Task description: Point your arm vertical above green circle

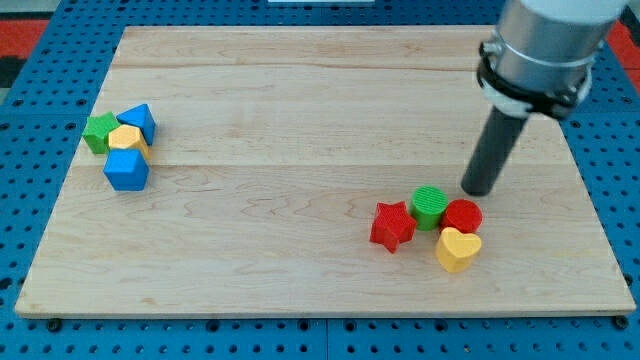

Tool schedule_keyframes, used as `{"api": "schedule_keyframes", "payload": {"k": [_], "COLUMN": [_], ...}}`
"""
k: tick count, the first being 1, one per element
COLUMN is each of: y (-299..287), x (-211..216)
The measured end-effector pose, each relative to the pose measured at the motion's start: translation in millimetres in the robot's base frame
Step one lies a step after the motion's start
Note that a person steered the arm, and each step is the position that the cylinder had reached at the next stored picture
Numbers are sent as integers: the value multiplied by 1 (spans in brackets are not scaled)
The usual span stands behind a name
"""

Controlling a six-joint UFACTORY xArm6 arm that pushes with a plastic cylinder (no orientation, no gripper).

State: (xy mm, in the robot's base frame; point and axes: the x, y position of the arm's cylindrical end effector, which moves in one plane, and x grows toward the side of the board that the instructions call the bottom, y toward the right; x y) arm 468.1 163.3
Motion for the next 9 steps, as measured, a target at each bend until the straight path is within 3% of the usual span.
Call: {"api": "schedule_keyframes", "payload": {"k": [2,5,9], "y": [-42,-56,-57], "x": [-66,-120,-157]}}
